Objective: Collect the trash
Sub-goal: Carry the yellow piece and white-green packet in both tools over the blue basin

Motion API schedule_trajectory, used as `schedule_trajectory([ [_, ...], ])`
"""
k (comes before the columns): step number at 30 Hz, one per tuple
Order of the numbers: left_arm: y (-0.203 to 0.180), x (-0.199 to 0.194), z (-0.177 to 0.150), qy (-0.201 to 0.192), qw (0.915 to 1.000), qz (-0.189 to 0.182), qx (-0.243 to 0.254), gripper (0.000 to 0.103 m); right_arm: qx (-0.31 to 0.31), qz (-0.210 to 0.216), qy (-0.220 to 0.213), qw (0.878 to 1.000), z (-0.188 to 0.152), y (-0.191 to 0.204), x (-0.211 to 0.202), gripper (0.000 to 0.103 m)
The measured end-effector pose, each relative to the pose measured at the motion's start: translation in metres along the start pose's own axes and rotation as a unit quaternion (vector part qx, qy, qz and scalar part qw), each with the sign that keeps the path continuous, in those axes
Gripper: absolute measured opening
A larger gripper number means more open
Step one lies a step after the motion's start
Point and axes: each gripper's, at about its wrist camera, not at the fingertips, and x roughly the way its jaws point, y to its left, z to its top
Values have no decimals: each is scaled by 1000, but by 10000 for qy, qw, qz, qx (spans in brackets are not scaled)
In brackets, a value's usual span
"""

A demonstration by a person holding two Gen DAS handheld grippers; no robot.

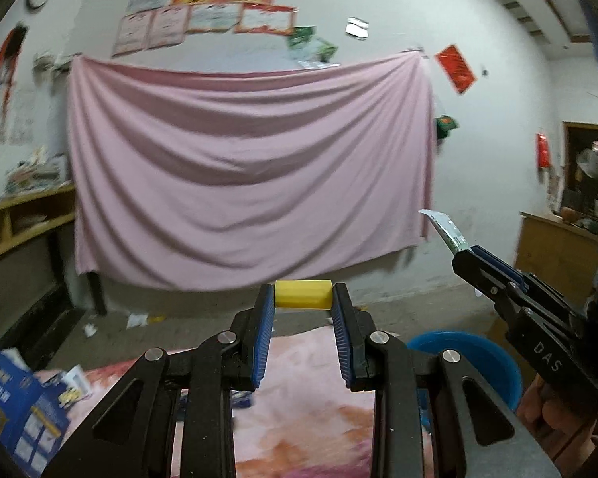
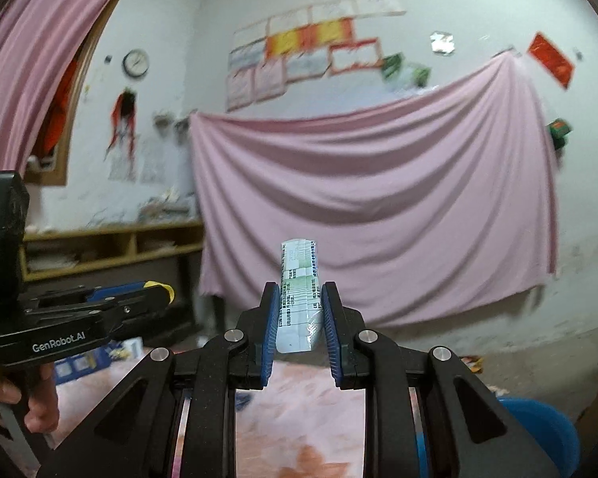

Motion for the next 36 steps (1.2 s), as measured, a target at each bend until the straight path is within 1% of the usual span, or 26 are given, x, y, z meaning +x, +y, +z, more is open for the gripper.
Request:
schedule_trajectory([
  [3,-26,8,6,-69,9996,-195,186,25,125,-275,-211,9993,4,-21,-18,19],
  [6,-52,18,9,-91,9986,-383,341,25,183,-553,-315,9978,6,-41,-33,19],
  [12,-101,39,6,31,9957,-761,518,25,373,-987,-291,9940,3,-78,-56,19],
  [16,-131,58,0,268,9934,-965,554,25,557,-1248,-66,9906,-4,-102,-67,20],
  [18,-143,69,-4,467,9918,-1094,476,25,663,-1338,309,9883,-10,-116,-65,20],
  [22,-159,87,-12,806,9890,-1198,333,25,986,-1530,684,9809,-22,-138,-62,20],
  [26,-168,107,-15,1162,9855,-1224,193,25,1222,-1657,846,9749,-29,-156,-68,20],
  [32,-179,129,-19,1621,9782,-1296,94,25,1418,-1763,1117,9676,-37,-169,-67,20],
  [36,-175,134,-26,1899,9728,-1329,-44,25,1489,-1784,1246,9646,-40,-173,-64,20],
])
